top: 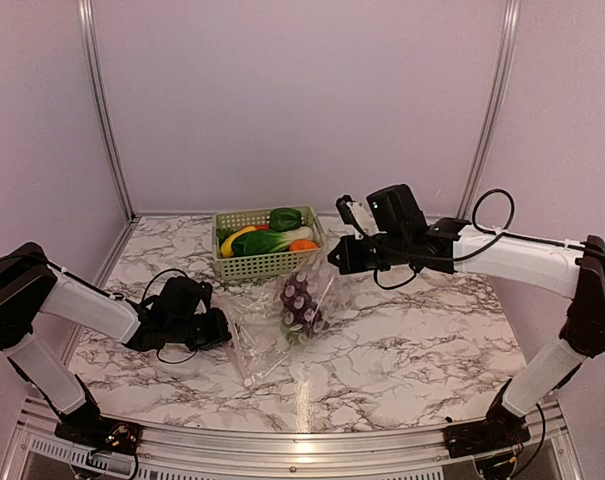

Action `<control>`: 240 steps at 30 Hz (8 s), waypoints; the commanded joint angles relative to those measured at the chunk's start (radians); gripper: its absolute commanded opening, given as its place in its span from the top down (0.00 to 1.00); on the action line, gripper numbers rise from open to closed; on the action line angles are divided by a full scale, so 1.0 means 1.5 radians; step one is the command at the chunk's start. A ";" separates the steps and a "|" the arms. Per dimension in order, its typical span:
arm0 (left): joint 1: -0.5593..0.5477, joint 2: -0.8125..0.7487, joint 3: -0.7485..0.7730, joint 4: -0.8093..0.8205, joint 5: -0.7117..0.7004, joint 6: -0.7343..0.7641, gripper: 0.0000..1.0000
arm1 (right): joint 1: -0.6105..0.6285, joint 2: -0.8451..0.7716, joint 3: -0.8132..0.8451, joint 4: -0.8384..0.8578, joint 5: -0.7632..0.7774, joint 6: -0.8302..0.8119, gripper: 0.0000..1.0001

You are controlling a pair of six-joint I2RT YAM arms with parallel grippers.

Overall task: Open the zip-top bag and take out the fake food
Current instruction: Adjust the zipper food storage bag at the center of the board, then pick up the fake fruit from the zipper food storage bag.

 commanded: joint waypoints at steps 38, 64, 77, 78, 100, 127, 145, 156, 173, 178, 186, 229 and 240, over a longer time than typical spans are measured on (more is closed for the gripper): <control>-0.004 -0.230 -0.122 0.085 0.075 -0.027 0.54 | 0.001 -0.016 -0.092 -0.072 0.156 0.011 1.00; 0.027 -0.138 -0.084 0.221 0.179 -0.094 1.00 | 0.001 -0.042 -0.048 -0.144 0.229 -0.005 1.00; 0.069 -0.173 -0.143 0.281 0.217 -0.138 1.00 | 0.006 -0.101 -0.047 -0.166 0.225 0.005 1.00; 0.069 -0.168 -0.143 0.281 0.216 -0.137 1.00 | 0.009 -0.103 -0.037 -0.171 0.223 0.003 1.00; 0.044 -0.161 -0.100 0.206 0.219 -0.086 0.98 | 0.024 -0.080 -0.115 -0.183 0.272 0.029 1.00; 0.045 -0.178 -0.047 -0.021 0.085 0.006 0.80 | 0.011 -0.050 -0.175 -0.126 0.246 0.029 1.00; -0.043 0.082 0.111 0.096 0.139 -0.025 0.76 | 0.011 -0.099 -0.176 -0.127 0.247 0.034 0.98; -0.075 0.139 0.153 0.096 0.136 -0.013 0.63 | 0.078 -0.094 -0.086 -0.163 0.306 0.041 0.65; -0.134 0.222 0.335 -0.176 0.029 0.148 0.36 | 0.031 -0.009 -0.179 -0.009 0.203 0.049 0.63; -0.163 0.254 0.403 -0.270 -0.037 0.192 0.31 | 0.026 -0.011 -0.201 0.007 0.197 0.056 0.63; -0.195 0.313 0.491 -0.384 -0.173 0.233 0.30 | 0.023 -0.018 -0.210 0.011 0.197 0.057 0.63; -0.171 0.116 0.291 -0.202 -0.098 0.194 0.76 | 0.008 0.009 -0.240 0.038 0.193 0.062 0.64; -0.163 0.083 0.262 -0.160 -0.082 0.178 0.76 | 0.007 -0.057 -0.242 0.023 0.191 0.056 0.38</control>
